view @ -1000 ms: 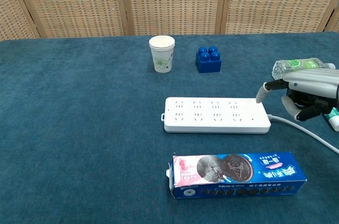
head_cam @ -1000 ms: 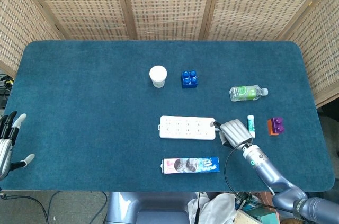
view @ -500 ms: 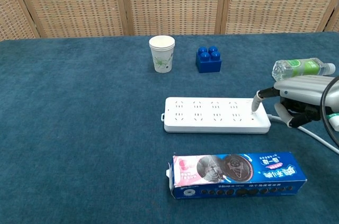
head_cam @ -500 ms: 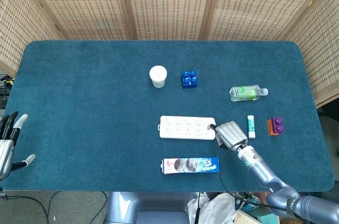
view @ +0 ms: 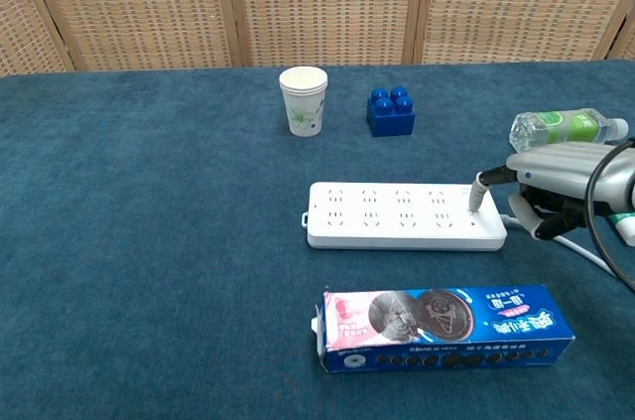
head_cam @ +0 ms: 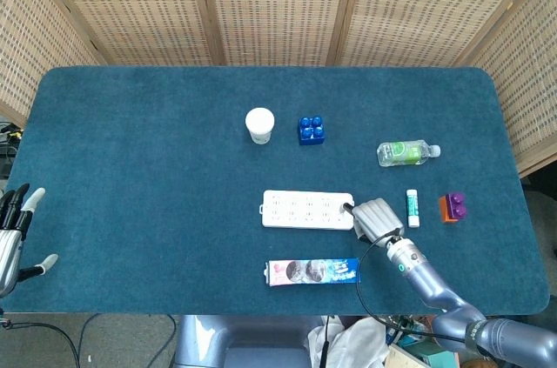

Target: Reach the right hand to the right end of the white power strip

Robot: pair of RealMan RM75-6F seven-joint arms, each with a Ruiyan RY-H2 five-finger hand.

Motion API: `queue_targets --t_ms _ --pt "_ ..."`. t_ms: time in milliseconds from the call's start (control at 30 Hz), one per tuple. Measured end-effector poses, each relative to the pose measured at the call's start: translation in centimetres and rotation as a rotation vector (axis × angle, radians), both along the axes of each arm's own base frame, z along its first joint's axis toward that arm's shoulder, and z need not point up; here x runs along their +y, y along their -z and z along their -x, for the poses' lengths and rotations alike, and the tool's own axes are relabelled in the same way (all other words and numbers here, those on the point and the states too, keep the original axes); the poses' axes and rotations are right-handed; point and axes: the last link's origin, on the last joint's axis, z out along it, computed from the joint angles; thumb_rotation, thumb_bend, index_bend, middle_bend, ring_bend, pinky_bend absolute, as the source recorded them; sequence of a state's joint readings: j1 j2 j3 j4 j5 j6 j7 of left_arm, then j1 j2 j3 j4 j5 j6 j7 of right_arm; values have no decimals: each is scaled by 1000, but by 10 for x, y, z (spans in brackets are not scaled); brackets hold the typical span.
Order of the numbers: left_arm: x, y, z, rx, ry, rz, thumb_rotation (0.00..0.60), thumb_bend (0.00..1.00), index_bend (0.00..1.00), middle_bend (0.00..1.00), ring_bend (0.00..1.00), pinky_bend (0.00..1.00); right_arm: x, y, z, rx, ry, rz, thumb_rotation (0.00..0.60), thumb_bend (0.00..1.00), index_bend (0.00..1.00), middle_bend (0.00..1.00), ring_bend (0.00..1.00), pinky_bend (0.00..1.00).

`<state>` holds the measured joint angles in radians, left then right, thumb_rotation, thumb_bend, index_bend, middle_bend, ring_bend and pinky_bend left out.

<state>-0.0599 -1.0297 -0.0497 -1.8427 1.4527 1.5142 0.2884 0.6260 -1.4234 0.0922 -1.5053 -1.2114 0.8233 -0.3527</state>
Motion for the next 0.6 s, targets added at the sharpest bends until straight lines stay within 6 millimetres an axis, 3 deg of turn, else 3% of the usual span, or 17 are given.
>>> queue_targets --t_ms 600 --pt "0 0 0 -1 -1 -2 600 0 0 0 0 0 3 5 -10 16 -6 -1 600 865 270 901 945 1000"
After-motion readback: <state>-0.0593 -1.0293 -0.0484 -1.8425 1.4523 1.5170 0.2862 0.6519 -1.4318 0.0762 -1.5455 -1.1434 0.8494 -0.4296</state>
